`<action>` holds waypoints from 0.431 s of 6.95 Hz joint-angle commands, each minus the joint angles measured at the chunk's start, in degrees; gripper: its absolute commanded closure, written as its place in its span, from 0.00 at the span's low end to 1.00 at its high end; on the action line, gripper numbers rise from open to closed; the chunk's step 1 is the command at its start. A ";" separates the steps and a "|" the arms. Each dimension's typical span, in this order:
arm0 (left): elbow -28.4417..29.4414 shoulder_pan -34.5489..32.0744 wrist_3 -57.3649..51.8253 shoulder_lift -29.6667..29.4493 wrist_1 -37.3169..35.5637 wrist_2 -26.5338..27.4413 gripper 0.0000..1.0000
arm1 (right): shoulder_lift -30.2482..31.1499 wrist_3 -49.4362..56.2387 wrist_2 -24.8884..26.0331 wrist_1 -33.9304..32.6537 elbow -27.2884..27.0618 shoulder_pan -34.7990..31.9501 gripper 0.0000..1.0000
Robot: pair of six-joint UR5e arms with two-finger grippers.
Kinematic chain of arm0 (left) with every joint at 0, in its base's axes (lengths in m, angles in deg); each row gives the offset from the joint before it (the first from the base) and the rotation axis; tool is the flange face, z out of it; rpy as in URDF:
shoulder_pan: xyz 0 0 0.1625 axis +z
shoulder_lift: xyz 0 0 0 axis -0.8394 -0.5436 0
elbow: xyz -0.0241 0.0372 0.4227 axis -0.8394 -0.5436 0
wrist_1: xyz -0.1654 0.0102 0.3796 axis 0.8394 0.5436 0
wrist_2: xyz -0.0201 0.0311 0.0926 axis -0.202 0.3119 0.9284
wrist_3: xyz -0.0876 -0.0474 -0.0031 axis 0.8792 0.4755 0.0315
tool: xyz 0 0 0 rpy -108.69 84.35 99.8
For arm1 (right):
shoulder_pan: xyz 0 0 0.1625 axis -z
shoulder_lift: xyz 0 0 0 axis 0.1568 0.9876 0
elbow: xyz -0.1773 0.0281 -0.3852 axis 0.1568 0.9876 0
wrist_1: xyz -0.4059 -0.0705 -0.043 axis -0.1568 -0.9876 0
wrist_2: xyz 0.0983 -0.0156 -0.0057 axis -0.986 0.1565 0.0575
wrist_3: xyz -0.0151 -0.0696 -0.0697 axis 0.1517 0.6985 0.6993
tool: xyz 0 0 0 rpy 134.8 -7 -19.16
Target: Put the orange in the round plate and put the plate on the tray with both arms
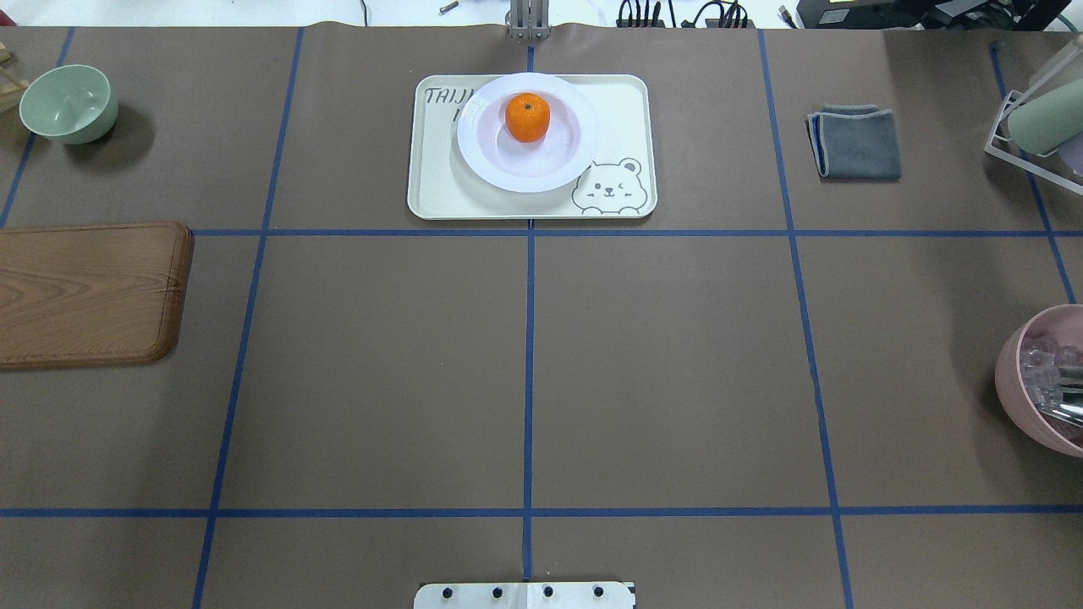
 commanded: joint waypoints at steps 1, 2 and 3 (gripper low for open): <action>-0.66 0.03 0.06 0.02 -0.04 0.15 0.02 | -0.16 -0.03 -0.01 0.06 -0.02 -0.08 0.00; -0.66 0.03 0.06 0.10 -0.04 0.07 0.02 | -0.25 -0.12 -0.01 0.06 -0.28 -0.08 0.00; -1.01 0.03 0.06 0.28 -0.04 -0.02 0.02 | -0.17 -0.03 -0.01 0.06 -0.20 -0.08 0.00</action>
